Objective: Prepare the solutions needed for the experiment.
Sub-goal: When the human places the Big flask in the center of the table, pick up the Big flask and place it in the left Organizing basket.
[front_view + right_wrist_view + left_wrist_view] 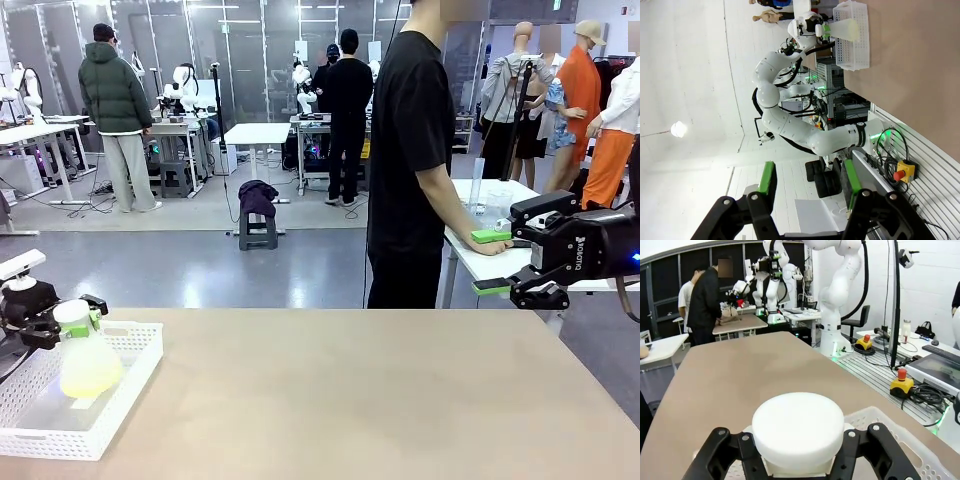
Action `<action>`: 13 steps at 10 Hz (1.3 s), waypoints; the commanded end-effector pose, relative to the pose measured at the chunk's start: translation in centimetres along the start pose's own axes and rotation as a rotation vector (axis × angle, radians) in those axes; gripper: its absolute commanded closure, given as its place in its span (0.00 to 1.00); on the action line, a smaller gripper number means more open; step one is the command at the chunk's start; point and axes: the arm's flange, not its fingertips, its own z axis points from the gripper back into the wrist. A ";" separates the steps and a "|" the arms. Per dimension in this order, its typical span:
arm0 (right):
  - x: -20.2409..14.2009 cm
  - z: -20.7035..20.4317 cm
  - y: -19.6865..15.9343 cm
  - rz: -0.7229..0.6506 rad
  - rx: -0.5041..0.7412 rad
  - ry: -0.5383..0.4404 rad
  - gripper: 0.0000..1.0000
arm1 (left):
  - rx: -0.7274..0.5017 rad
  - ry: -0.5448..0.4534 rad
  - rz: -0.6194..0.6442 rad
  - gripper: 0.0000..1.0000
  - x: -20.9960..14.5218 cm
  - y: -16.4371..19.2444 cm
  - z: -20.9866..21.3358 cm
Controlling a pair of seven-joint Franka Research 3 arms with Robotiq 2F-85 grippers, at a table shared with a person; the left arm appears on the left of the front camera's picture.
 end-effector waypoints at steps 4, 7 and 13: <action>0.0 0.1 0.0 0.008 -0.003 0.006 0.34 | -0.015 0.026 0.005 0.77 -1.4 -0.8 -0.5; 0.0 0.1 0.0 0.008 -0.003 0.006 0.34 | -0.053 0.022 -0.033 0.77 -2.1 -0.9 -0.5; 0.0 0.1 0.0 0.008 -0.003 0.006 0.34 | -0.087 0.000 -0.021 0.18 -1.9 -1.4 -0.3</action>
